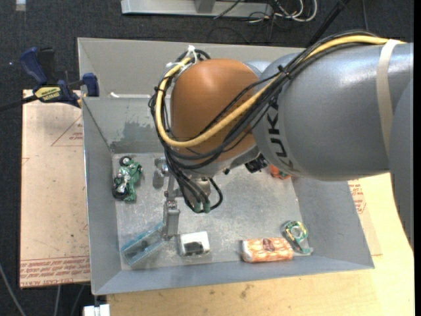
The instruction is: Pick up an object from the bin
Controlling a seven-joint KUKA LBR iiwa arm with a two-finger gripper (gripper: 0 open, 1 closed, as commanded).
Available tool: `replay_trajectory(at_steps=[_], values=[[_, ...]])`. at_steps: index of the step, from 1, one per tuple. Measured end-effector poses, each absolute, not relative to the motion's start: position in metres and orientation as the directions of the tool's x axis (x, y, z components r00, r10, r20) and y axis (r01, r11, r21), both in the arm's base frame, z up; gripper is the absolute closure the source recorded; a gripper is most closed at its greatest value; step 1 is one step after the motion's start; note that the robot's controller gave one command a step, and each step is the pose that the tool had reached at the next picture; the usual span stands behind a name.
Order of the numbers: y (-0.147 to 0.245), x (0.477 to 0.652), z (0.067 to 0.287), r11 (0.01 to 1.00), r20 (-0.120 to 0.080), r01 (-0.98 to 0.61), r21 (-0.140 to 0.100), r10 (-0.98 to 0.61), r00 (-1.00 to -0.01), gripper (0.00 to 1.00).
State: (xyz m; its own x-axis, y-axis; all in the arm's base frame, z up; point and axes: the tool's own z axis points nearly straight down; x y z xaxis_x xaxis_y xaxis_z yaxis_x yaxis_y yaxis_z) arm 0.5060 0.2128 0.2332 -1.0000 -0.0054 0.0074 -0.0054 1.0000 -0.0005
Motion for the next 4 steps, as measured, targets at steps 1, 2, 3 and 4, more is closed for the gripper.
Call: replay_trajectory(at_steps=[1, 2, 3, 4], values=[[0.211, 0.508, 0.238, 1.0, 0.0, 0.0, 0.001, 0.0, -1.0, 0.0], [0.214, 0.499, 0.178, 0.991, -0.003, -0.135, 0.001, -0.135, -0.991, 0.0], [0.202, 0.481, 0.159, 0.942, 0.001, -0.337, 0.0, -0.337, -0.942, 0.0], [0.226, 0.486, 0.107, 0.9, -0.002, -0.435, 0.0, -0.435, -0.9, 0.0]])
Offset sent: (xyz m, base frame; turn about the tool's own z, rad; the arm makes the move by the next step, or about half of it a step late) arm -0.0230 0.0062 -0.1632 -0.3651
